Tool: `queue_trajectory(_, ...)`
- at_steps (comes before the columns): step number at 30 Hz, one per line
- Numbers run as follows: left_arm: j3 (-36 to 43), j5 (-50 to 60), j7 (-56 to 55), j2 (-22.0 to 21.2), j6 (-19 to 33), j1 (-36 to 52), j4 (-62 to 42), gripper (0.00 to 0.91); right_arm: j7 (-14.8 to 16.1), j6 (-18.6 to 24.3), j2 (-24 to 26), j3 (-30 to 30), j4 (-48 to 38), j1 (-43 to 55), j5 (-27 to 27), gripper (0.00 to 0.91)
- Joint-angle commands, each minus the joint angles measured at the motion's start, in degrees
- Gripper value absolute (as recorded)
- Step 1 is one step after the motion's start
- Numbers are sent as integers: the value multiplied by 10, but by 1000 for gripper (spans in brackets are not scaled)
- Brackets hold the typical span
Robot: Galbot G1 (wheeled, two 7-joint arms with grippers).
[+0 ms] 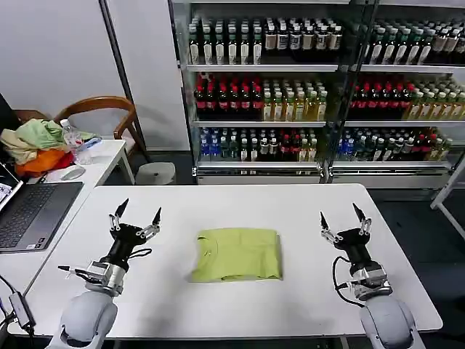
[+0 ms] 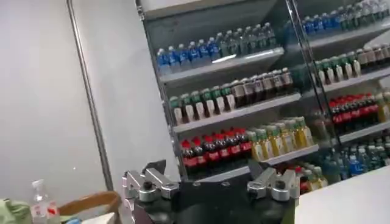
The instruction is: Fold and organize the clothes.
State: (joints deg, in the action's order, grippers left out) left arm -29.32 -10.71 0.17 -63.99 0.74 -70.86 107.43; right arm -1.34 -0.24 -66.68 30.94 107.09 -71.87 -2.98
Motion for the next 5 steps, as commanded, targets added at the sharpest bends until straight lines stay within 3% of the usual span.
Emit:
queue_trajectory(1, -24, 10, 7, -6, 7, -23, 19, 907, 6, 27, 4, -6, -4, 0, 41, 907)
queue_trajectory(5, -24, 9, -6, -1, -8, -44, 31, 907, -2, 27, 4, -13, -4, 5, 36, 907)
